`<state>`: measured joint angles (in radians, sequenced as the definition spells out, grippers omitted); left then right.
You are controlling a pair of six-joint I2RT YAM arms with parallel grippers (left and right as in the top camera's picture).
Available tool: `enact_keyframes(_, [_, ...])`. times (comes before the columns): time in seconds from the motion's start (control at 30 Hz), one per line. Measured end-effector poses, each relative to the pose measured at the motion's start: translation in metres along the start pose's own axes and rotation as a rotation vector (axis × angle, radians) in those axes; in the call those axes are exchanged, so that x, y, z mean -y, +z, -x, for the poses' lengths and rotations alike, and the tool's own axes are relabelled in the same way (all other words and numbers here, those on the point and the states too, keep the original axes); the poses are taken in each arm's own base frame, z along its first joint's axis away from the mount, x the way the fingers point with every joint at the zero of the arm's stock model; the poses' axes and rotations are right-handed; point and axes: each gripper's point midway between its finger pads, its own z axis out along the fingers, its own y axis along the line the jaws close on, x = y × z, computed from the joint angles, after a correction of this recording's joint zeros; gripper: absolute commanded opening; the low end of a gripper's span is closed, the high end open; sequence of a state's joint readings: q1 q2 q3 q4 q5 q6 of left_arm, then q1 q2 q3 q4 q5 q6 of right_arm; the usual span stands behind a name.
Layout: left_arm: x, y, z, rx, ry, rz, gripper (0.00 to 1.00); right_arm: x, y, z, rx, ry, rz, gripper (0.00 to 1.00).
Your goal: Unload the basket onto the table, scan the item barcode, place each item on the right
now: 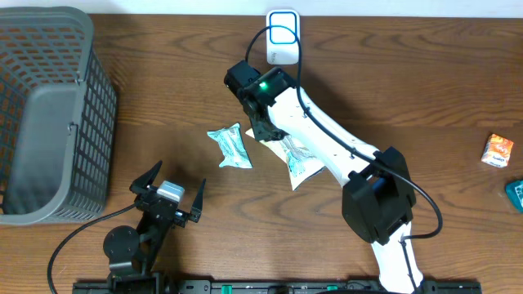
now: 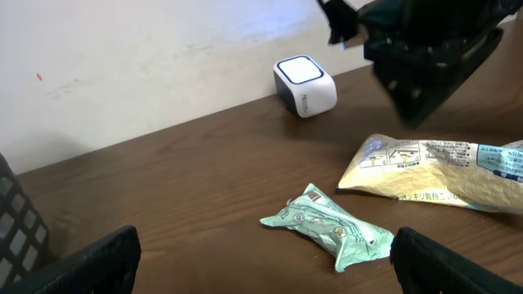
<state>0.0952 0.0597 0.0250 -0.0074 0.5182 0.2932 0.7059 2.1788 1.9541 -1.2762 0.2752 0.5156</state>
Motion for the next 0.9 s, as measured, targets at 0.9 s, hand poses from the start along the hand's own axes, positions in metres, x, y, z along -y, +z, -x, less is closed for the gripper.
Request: enact_keyframes(0.9, [0.0,0.0,0.0,0.0,0.0,0.0,0.98,0.011,0.058,-0.056,-0.155,0.248,-0.043,0.01])
